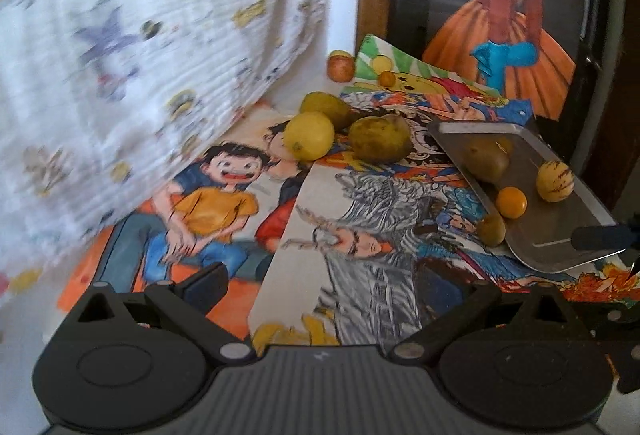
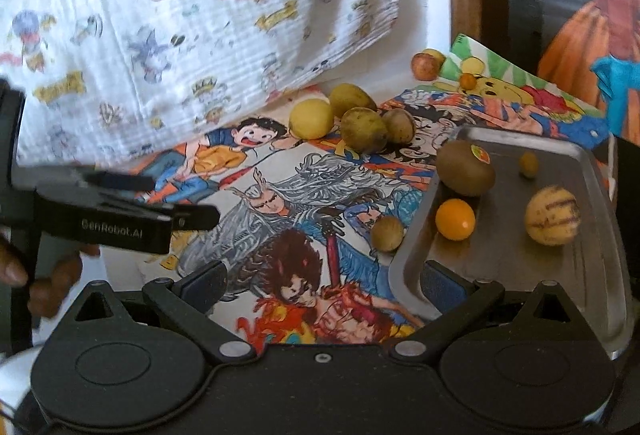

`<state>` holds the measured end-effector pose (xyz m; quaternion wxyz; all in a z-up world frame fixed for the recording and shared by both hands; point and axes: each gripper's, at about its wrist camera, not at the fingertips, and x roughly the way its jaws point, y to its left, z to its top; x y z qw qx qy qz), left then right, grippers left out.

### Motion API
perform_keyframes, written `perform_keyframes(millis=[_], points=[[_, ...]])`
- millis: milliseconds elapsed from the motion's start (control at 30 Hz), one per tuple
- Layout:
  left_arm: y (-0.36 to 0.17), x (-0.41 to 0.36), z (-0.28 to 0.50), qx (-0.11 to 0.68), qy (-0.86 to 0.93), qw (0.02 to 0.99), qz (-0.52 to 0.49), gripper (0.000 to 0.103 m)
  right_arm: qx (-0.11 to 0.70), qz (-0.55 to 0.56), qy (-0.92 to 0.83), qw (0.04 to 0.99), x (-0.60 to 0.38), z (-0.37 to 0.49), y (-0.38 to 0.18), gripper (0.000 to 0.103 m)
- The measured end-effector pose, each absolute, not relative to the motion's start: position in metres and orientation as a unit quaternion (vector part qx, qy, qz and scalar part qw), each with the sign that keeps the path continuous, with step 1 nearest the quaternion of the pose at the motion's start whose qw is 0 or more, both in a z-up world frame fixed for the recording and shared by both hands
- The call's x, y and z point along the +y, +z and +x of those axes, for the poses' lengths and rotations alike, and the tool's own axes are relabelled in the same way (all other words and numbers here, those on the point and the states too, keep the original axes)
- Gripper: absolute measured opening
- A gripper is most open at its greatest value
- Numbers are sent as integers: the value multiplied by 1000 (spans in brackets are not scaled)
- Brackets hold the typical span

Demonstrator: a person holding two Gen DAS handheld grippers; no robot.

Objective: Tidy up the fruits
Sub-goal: 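Bring the left gripper around a green-brown pear while the right grasps a small brown fruit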

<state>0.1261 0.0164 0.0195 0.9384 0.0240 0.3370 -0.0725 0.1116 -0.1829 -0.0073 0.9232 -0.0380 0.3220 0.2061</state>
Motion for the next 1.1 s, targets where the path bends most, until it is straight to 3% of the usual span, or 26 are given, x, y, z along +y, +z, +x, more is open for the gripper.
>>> perform_keyframes(millis=[433,767,1100], points=[[23,-25,198,270,-159,936,158,103,332,-94,238,908,-188,164,-23,98],[9,-51,245,253,-197,912,256,102,343,-130,254,895,-189,194,-30,77],[-7,-68,278,265,-212,901,271,100,328,-161,259,894,-190,197,-34,56]])
